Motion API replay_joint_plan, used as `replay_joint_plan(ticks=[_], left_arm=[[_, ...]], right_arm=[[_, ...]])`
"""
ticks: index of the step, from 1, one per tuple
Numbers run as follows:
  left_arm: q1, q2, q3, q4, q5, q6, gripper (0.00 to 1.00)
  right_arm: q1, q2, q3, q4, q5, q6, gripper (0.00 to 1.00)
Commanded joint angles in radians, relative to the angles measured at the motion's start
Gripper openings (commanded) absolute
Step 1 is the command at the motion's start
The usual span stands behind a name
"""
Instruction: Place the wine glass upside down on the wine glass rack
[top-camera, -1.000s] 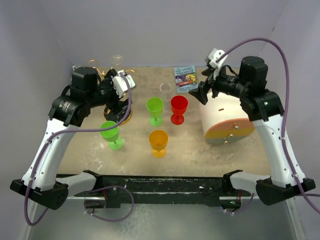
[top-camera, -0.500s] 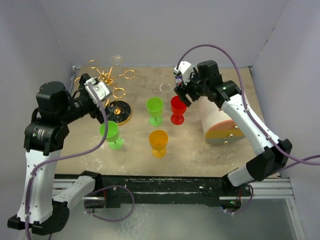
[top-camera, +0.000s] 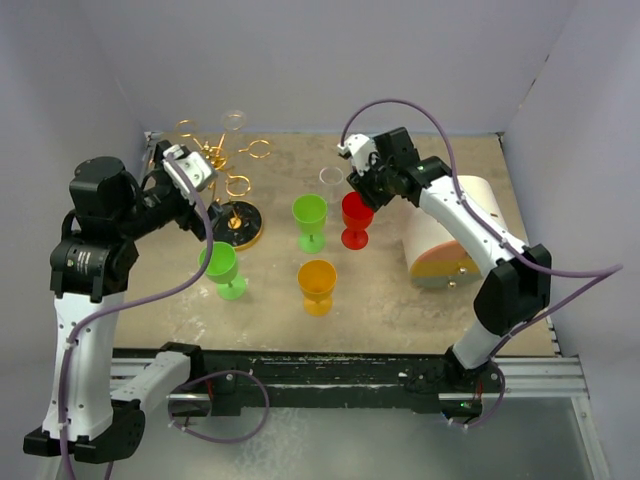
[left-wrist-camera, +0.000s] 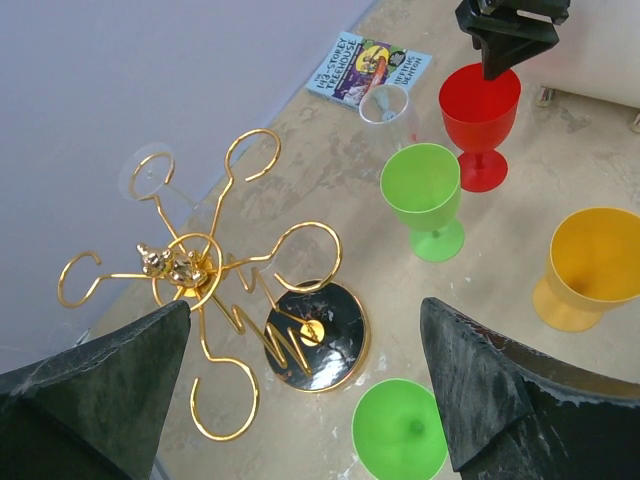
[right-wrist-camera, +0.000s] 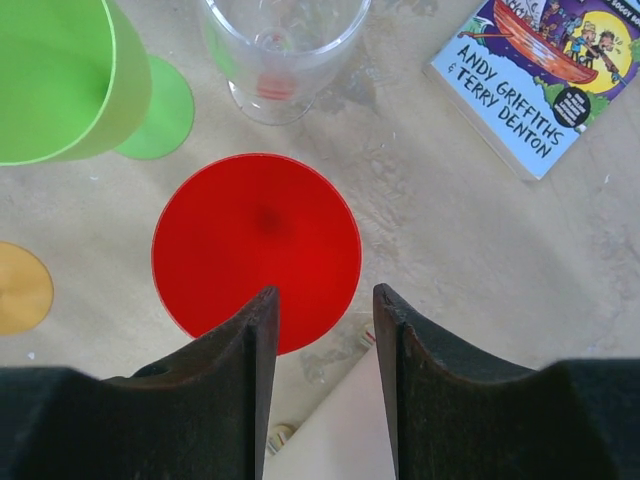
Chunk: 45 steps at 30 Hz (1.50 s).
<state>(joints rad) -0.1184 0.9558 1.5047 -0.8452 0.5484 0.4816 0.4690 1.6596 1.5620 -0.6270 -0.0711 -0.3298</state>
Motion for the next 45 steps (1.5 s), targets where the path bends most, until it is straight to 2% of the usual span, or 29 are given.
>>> replay_joint_plan(ticks=[1,12,24,33,40,45], left_arm=[[0.012,-0.006,0.009,0.057,0.031,-0.024,0.99],[0.047,-0.013,0.003,0.069,0.076,-0.047,0.99],[0.059,0.004,0.0,0.074,0.088,-0.043,0.99],[0.059,0.016,0.0,0.071,0.084,-0.031,0.99],[0.059,0.028,0.016,0.069,0.085,-0.031,0.99],[0.059,0.034,0.026,0.068,0.092,-0.036,0.99]], right_arm=[[-0.003,0.011,-0.009,0.016,-0.011,0.035,0.44],[-0.004,0.052,-0.025,0.041,0.007,0.037,0.33],[-0.005,-0.003,-0.001,0.037,0.01,0.03,0.3],[-0.004,-0.033,0.036,0.024,0.022,0.016,0.4],[-0.007,0.01,0.034,0.037,0.046,0.009,0.47],[-0.016,0.042,0.029,0.041,0.033,0.003,0.49]])
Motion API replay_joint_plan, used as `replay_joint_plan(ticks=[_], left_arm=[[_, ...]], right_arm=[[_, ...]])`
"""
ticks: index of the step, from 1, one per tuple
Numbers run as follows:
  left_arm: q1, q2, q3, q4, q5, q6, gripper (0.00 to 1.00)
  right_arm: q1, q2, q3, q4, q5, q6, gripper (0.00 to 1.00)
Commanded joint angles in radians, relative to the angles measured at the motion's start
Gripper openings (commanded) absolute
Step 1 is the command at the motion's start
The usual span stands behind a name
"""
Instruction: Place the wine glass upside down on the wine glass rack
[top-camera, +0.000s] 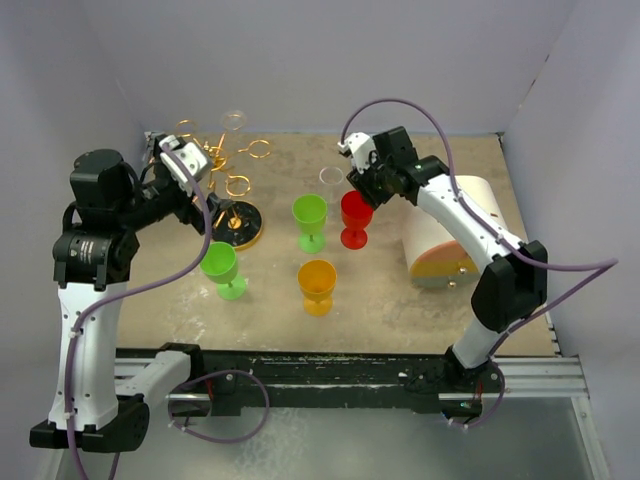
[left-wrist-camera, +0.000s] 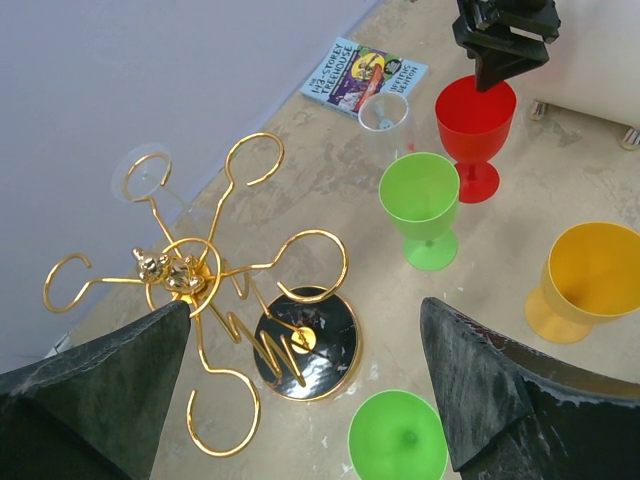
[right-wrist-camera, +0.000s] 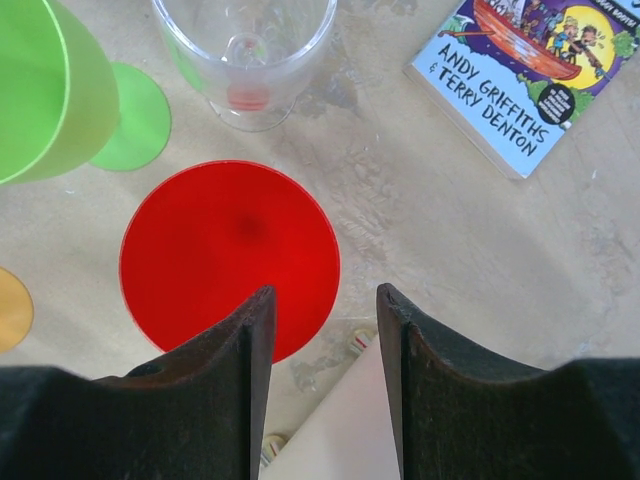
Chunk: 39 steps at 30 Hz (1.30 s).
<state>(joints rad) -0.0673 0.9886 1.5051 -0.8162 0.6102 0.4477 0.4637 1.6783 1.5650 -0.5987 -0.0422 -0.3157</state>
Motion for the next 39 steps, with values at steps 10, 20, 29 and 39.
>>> replay_joint_plan(ticks=[10,20,29,39], left_arm=[[0.007,-0.004,0.025,0.048,0.02,-0.008,0.99],[0.011,0.002,0.017,0.138,-0.217,-0.104,0.99],[0.011,0.037,0.04,0.202,-0.294,-0.22,0.99],[0.004,0.129,0.132,0.2,-0.122,-0.318,1.0]], right_arm=[[-0.027,0.057,0.013,0.007,-0.087,-0.002,0.26],[-0.085,-0.053,0.073,-0.053,-0.098,-0.016,0.0],[-0.112,-0.243,0.186,-0.097,-0.057,-0.037,0.0],[-0.111,-0.256,0.448,-0.054,-0.151,0.022,0.0]])
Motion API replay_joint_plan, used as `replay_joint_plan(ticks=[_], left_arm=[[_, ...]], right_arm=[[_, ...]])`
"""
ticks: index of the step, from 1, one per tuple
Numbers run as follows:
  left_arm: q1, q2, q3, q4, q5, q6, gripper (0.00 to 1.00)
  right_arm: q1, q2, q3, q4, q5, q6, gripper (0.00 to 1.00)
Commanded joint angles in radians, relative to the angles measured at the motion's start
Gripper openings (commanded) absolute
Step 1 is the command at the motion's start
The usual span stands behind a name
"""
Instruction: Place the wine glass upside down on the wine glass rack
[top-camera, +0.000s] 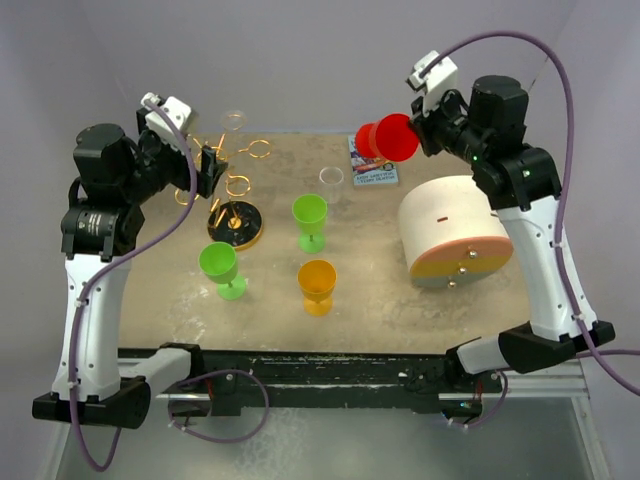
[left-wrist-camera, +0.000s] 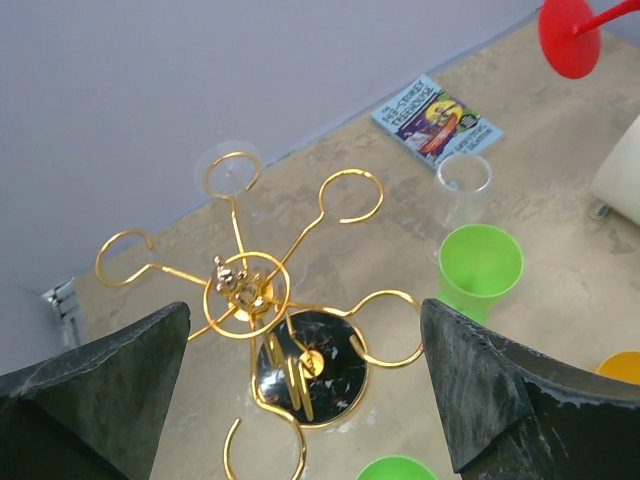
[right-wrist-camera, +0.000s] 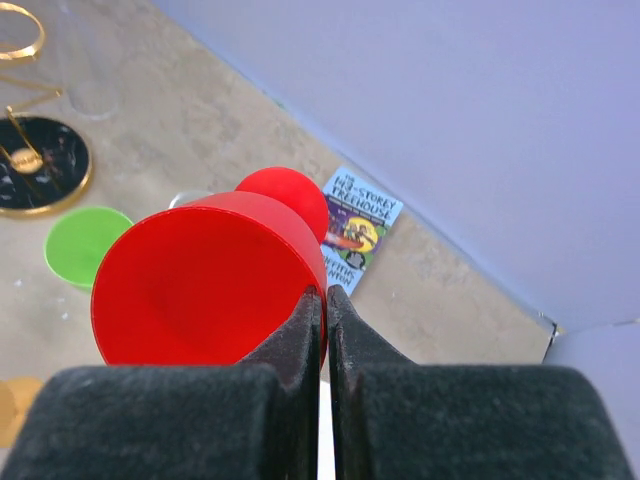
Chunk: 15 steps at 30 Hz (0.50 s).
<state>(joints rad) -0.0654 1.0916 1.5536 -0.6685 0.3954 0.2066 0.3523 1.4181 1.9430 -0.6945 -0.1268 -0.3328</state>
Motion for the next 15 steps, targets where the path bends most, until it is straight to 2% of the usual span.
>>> replay_joint_plan(ticks=[1,4,10,15], left_arm=[[-0.001,0.042,0.098,0.052,0.115,-0.089,0.99],[-0.003,0.079,0.127,0.081,0.173,-0.159,0.99],[-0.025,0.165,0.156,0.171,0.288,-0.317,0.99],[-0.193,0.215,0.167,0.202,0.153,-0.269,0.97]], right_arm=[[0.001,0.008,0.09,0.049,-0.089,0.049,0.0],[0.003,0.014,0.119,0.096,-0.129,0.088,0.0],[0.066,-0.037,0.012,0.285,-0.157,0.153,0.0],[0.118,-0.018,0.021,0.315,-0.183,0.165,0.0]])
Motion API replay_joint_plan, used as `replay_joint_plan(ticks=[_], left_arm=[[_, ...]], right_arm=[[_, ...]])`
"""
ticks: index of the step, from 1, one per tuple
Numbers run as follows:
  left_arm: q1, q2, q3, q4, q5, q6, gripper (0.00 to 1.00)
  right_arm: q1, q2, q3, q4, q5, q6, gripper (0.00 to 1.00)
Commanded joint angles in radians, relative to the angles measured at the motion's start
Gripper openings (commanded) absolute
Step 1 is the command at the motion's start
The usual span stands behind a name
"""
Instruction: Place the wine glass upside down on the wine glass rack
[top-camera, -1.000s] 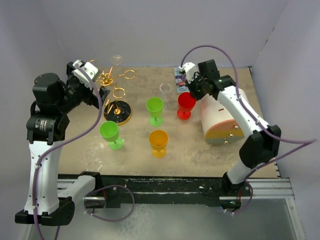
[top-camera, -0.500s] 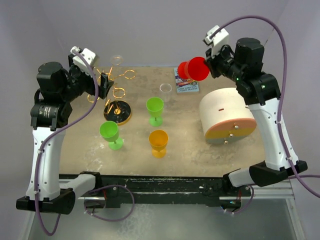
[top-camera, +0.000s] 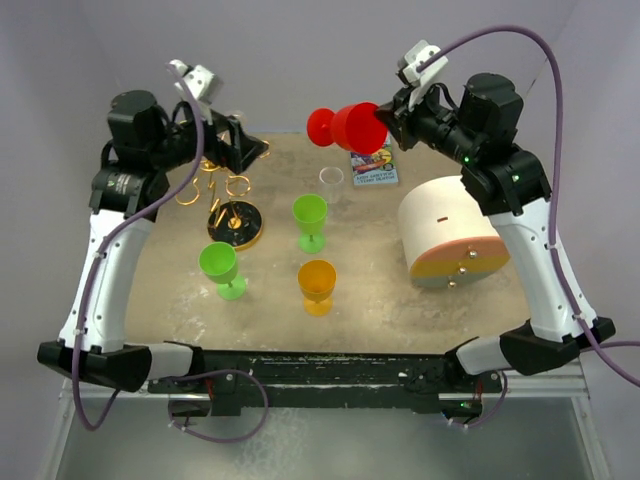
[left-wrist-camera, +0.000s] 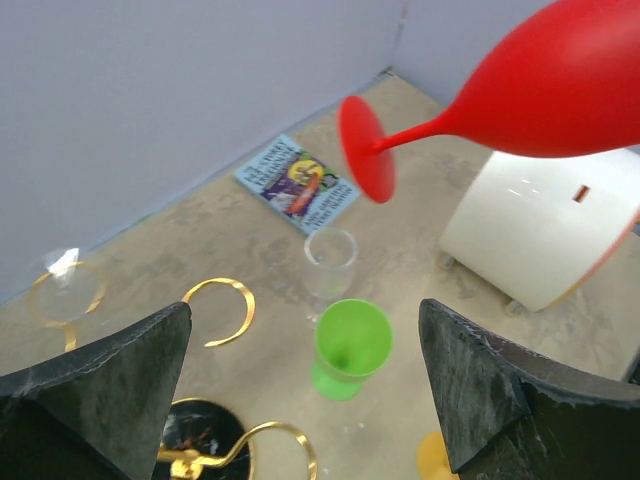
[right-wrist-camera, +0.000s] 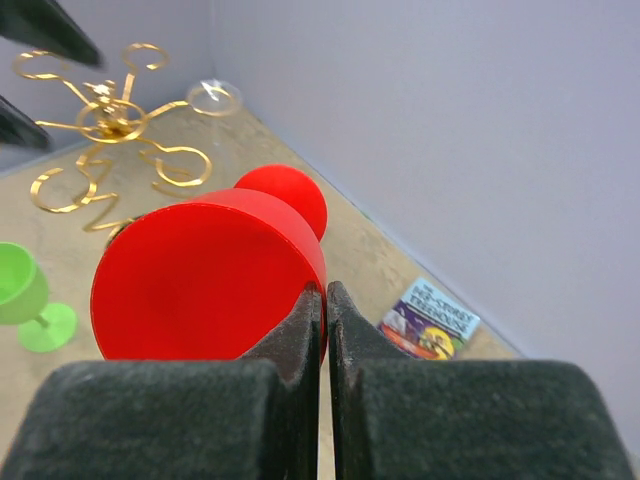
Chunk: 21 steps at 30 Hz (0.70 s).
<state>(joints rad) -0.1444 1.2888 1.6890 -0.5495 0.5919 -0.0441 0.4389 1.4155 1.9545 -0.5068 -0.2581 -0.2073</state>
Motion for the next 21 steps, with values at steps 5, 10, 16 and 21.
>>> replay_joint_plan(ticks=[5,10,16,21], left_arm=[[-0.129,0.082,0.034,0.136,-0.026,-0.13,0.93],[-0.129,0.137,0.044,0.188,0.046,-0.212,0.85],[-0.13,0.187,0.038,0.219,0.106,-0.282,0.7],[-0.13,0.212,0.037,0.239,0.162,-0.321,0.53]], right_arm=[[0.05,-0.009,0.018,0.125,-0.094,0.054,0.0],[0.052,-0.019,0.011,0.115,-0.125,0.062,0.0],[0.052,-0.038,-0.008,0.113,-0.144,0.065,0.0],[0.052,-0.045,-0.023,0.118,-0.145,0.065,0.0]])
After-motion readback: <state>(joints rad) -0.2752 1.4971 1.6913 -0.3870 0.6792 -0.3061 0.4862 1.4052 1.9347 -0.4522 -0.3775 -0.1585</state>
